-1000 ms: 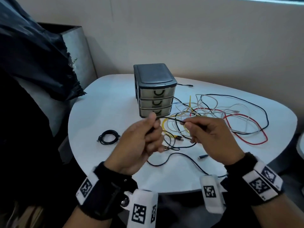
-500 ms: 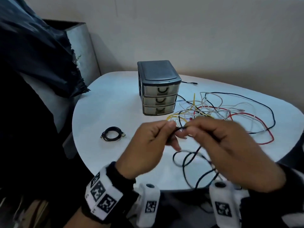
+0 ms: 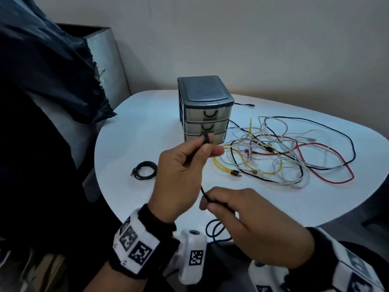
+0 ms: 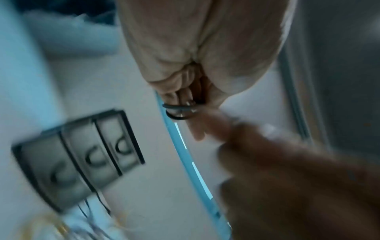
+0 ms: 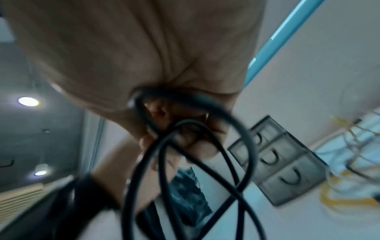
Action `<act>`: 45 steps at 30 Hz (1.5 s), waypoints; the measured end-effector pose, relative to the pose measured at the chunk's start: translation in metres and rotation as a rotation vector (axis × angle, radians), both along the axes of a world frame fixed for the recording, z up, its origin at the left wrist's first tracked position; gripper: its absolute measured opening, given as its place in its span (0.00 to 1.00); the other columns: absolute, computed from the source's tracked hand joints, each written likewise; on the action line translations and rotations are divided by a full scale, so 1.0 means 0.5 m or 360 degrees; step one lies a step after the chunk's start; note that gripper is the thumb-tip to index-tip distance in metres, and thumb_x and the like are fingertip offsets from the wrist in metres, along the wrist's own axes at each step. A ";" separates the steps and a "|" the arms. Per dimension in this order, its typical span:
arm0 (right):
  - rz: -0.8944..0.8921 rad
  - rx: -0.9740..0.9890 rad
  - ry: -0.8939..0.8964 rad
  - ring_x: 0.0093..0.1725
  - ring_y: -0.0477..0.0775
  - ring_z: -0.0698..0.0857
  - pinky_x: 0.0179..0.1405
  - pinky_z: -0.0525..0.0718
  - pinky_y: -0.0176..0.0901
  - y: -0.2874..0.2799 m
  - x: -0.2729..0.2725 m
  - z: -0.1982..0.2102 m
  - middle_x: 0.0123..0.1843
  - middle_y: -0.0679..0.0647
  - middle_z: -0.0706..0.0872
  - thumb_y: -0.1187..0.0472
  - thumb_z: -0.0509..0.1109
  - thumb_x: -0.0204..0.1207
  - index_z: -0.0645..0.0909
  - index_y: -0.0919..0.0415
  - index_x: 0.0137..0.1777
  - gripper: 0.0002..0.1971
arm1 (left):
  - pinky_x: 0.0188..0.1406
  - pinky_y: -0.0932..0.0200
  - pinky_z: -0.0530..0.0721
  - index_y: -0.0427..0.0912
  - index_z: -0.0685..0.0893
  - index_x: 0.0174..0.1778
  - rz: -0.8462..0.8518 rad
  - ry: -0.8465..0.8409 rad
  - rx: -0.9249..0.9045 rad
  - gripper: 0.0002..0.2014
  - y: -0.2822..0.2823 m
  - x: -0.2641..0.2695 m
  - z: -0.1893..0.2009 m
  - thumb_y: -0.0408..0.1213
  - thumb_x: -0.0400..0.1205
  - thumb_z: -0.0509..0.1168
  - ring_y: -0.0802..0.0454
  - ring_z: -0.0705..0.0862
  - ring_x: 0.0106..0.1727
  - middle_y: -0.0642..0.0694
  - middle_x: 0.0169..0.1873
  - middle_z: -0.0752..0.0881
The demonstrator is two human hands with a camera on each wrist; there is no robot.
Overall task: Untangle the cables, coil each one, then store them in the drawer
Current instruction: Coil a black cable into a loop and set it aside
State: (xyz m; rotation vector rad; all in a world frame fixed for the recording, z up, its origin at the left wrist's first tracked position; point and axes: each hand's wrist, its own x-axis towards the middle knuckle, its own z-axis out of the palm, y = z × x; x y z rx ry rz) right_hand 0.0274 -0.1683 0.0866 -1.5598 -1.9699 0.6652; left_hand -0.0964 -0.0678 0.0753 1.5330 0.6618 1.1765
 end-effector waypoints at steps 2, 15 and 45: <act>-0.0093 0.0198 -0.0139 0.32 0.36 0.76 0.35 0.71 0.30 -0.002 0.023 0.030 0.31 0.33 0.77 0.54 0.59 0.85 0.80 0.47 0.50 0.08 | 0.52 0.72 0.81 0.55 0.88 0.48 0.0029 0.0269 0.0282 0.11 -0.005 -0.005 -0.013 0.34 0.87 0.63 0.65 0.89 0.47 0.56 0.39 0.92; -0.0517 0.0291 0.0152 0.40 0.45 0.86 0.41 0.77 0.29 0.028 0.129 -0.002 0.41 0.45 0.87 0.59 0.71 0.81 0.88 0.54 0.47 0.04 | 0.42 0.60 0.87 0.44 0.92 0.36 -0.0803 -0.0046 -0.0546 0.12 -0.023 -0.043 0.063 0.42 0.82 0.68 0.59 0.73 0.17 0.55 0.18 0.73; -0.0280 -0.0489 0.1195 0.30 0.56 0.87 0.32 0.83 0.41 -0.020 0.117 0.010 0.43 0.59 0.90 0.51 0.75 0.76 0.78 0.50 0.54 0.12 | 0.38 0.63 0.87 0.37 0.83 0.41 -0.0157 -0.0446 -0.0991 0.16 0.065 -0.065 0.050 0.41 0.89 0.57 0.58 0.66 0.20 0.53 0.21 0.66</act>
